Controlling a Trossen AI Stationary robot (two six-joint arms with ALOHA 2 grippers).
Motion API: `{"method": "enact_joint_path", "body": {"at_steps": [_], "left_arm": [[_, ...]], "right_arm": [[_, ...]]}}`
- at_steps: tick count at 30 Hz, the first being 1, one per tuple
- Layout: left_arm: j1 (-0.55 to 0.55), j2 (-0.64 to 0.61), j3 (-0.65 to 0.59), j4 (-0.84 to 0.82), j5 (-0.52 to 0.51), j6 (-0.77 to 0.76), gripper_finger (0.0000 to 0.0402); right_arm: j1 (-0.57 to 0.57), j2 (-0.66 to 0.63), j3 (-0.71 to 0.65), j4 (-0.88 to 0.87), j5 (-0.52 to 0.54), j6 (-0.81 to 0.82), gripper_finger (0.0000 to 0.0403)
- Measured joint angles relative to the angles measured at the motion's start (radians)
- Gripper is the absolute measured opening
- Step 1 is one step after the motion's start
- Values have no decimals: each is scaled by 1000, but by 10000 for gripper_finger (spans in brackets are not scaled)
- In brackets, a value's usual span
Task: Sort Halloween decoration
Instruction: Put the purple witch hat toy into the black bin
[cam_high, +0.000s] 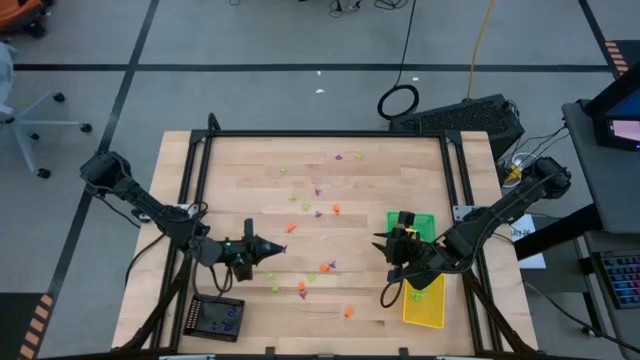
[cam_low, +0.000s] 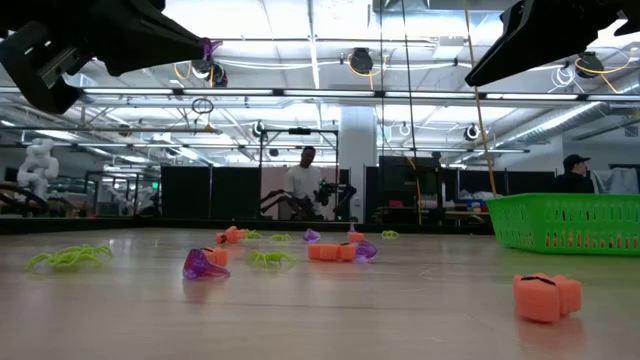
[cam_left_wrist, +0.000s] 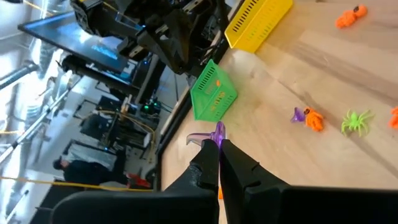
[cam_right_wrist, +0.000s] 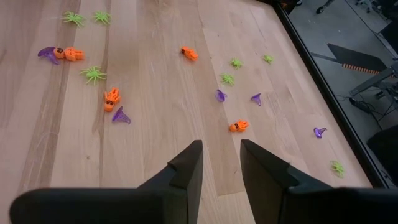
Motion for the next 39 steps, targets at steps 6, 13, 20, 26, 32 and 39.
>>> {"method": "enact_joint_path", "body": {"at_steps": [6,13,20,26,32,39], "left_arm": [[0,0,0,0,1,-69,0],[0,0,0,0,1,-207,0],[0,0,0,0,2,-458,0],[0,0,0,1,2,-761,0],[-1,0,13,-2,43,-897,0],[-14,0,140,-216,192,-961,0]], "right_arm": [[0,0,0,0,0,0,93],[0,0,0,0,0,0,93],[0,0,0,2,0,0,93],[0,0,0,3,0,0,93],[0,0,0,3,0,0,93],[0,0,0,3,0,0,93]]}}
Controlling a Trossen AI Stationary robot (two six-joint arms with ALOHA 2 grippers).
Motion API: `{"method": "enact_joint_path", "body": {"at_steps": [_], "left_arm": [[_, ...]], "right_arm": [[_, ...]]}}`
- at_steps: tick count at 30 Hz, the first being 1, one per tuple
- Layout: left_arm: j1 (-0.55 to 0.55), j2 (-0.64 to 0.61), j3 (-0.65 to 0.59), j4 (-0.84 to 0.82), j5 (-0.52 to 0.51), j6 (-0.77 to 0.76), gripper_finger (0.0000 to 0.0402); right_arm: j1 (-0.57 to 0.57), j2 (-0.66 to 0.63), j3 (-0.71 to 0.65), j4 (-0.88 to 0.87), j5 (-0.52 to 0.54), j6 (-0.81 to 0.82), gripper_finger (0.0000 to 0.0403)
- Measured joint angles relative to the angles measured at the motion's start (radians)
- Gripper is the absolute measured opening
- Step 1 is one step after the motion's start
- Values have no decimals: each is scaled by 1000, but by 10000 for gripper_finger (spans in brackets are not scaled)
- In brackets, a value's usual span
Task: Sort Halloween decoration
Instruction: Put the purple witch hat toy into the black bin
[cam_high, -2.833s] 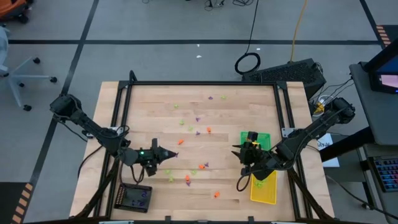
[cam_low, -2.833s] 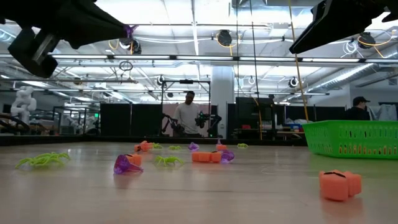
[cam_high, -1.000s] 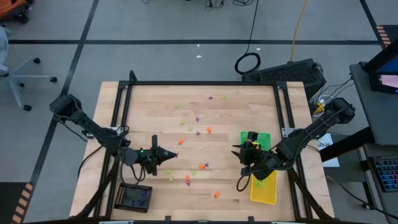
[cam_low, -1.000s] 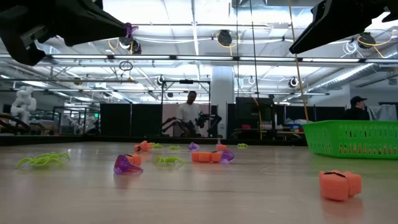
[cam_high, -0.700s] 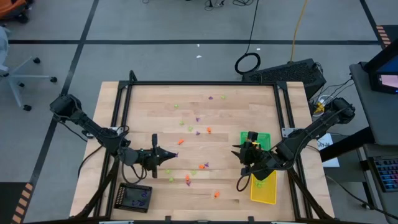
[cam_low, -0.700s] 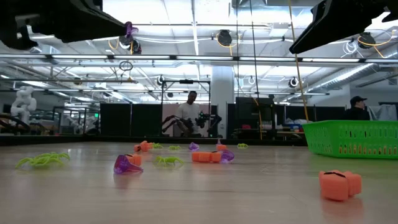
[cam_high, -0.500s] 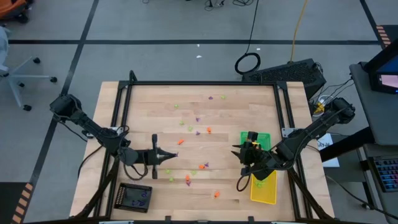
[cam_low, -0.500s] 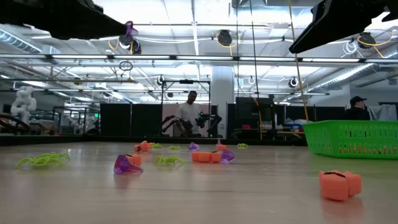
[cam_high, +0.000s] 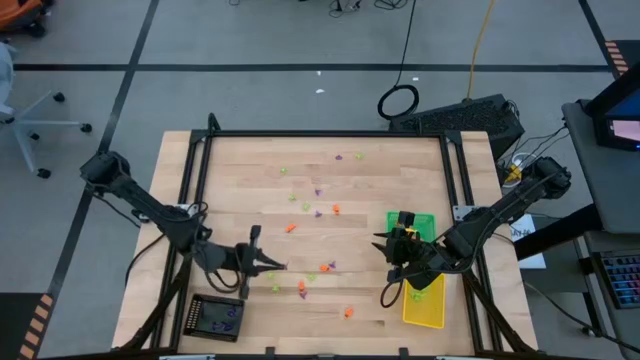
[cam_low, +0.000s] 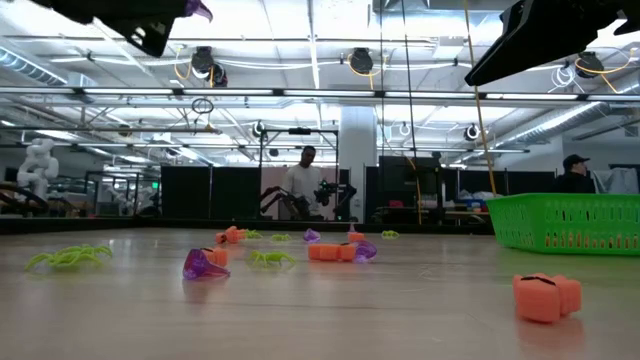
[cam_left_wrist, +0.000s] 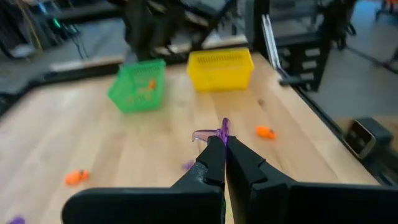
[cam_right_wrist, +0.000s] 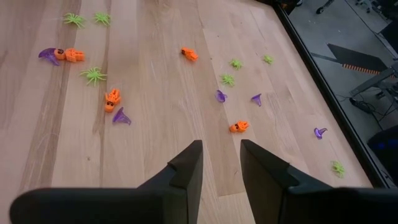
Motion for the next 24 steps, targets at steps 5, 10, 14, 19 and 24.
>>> {"method": "enact_joint_path", "body": {"at_steps": [5,10,14,19,24], "left_arm": [[-25,0,140,-346,8,-150,0],[-58,0,240,-544,81,-277,0],[-97,0,274,-600,165,-374,0],[-179,0,279,-663,219,-543,0],[-268,0,279,-743,225,-724,0]], "right_arm": [[0,0,0,0,0,0,93],[0,0,0,0,0,0,93],[0,0,0,1,0,0,93],[0,0,0,8,0,0,93],[0,0,0,15,0,0,93]]}}
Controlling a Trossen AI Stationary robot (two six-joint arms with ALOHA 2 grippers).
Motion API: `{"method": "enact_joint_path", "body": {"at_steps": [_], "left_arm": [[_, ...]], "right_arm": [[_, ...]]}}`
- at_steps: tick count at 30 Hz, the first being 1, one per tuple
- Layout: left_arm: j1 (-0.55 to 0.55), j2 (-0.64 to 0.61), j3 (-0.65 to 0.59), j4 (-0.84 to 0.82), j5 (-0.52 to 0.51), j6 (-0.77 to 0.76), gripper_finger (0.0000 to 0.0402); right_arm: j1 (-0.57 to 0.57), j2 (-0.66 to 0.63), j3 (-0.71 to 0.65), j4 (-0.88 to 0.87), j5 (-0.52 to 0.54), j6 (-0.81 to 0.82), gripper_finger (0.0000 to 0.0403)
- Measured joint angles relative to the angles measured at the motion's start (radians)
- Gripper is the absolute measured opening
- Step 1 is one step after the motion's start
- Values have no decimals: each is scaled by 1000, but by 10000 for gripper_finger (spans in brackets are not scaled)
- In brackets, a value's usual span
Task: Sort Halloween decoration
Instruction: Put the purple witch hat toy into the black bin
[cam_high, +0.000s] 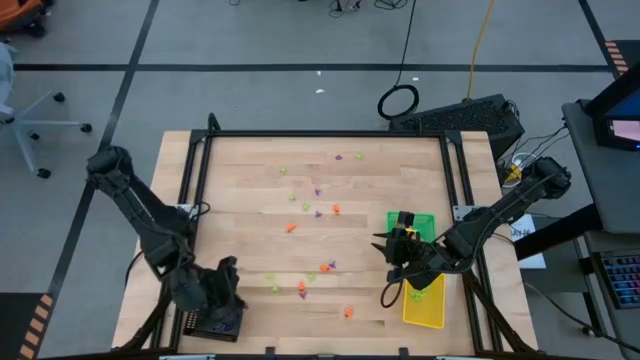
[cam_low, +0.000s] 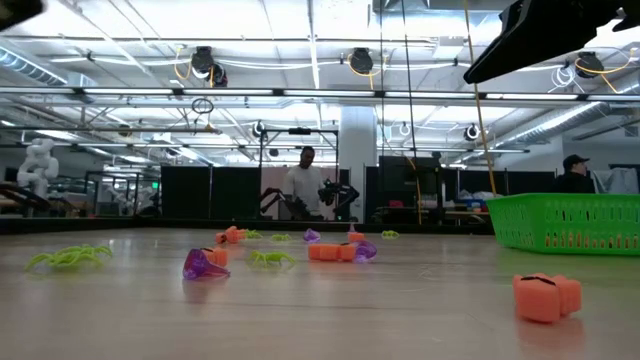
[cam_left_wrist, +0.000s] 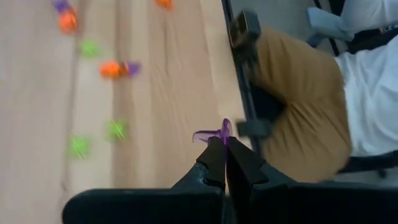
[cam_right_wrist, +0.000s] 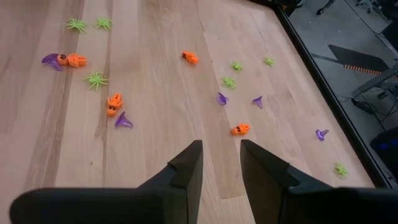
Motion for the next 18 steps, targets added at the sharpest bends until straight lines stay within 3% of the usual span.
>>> {"method": "enact_joint_path", "body": {"at_steps": [9,18], "left_arm": [[-121,0,0,-116,3,-248,0],[-199,15,0,-122,3,-251,0]], "right_arm": [[-1,0,0,4,0,2,93],[-1,0,0,22,0,-5,93]]}}
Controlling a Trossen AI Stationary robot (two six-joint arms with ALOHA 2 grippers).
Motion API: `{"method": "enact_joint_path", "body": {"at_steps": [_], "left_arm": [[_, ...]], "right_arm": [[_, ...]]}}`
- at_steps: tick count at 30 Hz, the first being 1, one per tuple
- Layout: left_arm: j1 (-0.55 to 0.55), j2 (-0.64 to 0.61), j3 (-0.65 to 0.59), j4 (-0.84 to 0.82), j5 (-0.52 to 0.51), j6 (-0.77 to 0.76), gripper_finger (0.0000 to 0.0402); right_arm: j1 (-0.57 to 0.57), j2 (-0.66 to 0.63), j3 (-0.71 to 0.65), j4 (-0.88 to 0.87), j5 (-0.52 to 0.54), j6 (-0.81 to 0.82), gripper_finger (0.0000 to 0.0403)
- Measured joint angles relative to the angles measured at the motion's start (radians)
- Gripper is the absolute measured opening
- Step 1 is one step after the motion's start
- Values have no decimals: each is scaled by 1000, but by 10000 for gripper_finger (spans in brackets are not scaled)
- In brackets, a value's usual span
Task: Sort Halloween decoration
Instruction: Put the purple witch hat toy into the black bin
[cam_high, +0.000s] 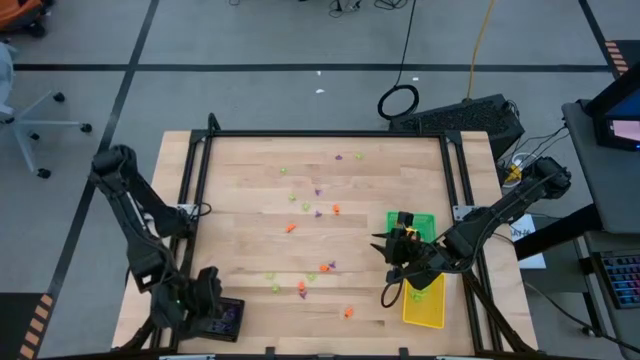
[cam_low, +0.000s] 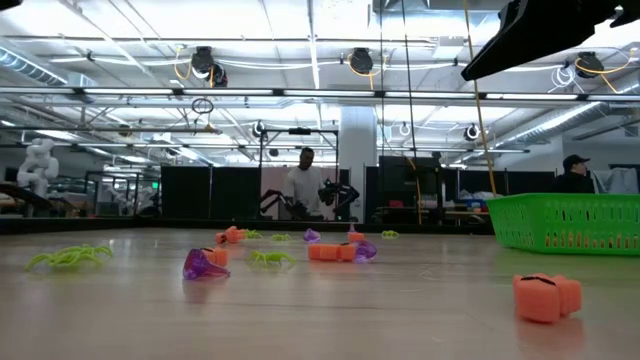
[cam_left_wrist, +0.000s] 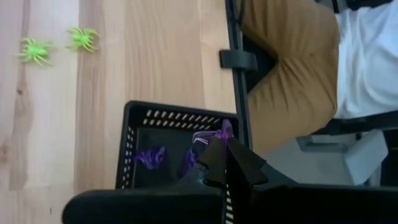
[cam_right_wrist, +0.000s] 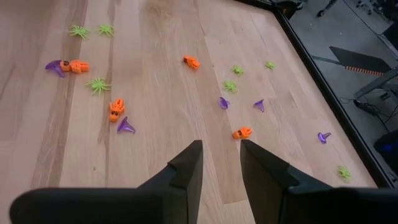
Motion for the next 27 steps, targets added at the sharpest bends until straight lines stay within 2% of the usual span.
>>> {"method": "enact_joint_path", "body": {"at_steps": [9,12,22,27], "left_arm": [[-18,131,0,25,0,-1,0],[-18,165,0,79,1,2,0],[-16,190,0,77,-3,-60,0],[-11,190,0,76,-45,-54,4]], "right_arm": [[0,0,0,0,0,0,93],[0,0,0,0,0,0,93],[0,0,0,7,0,0,93],[0,0,0,7,0,0,93]]}}
